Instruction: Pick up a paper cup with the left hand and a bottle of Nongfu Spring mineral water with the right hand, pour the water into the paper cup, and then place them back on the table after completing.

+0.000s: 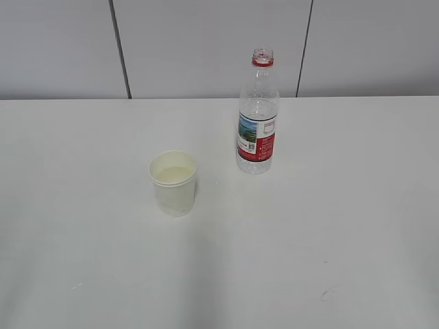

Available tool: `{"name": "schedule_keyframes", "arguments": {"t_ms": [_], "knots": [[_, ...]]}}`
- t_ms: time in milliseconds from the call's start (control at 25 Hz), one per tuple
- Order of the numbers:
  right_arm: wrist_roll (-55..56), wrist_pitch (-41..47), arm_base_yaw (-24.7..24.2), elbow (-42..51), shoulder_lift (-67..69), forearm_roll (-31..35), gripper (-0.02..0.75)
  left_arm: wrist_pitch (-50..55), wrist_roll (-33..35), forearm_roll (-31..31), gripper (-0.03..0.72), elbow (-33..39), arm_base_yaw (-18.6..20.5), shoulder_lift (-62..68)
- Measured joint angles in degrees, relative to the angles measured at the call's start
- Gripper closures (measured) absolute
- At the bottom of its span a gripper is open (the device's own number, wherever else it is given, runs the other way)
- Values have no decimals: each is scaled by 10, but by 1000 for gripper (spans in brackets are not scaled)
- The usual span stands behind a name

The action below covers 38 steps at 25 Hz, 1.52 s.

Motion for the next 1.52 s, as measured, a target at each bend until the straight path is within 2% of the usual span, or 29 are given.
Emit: {"name": "schedule_keyframes", "arguments": {"t_ms": [520,800,1520], "knots": [[0,-3,3,1,0,-5,150,0,0,0,198,0,0,0],[0,-5,30,2,0,-9,151,-1,0,0,199,0,0,2],[1,-7,30,2,0,-17,150,0,0,0,202,0,9,-2]]}}
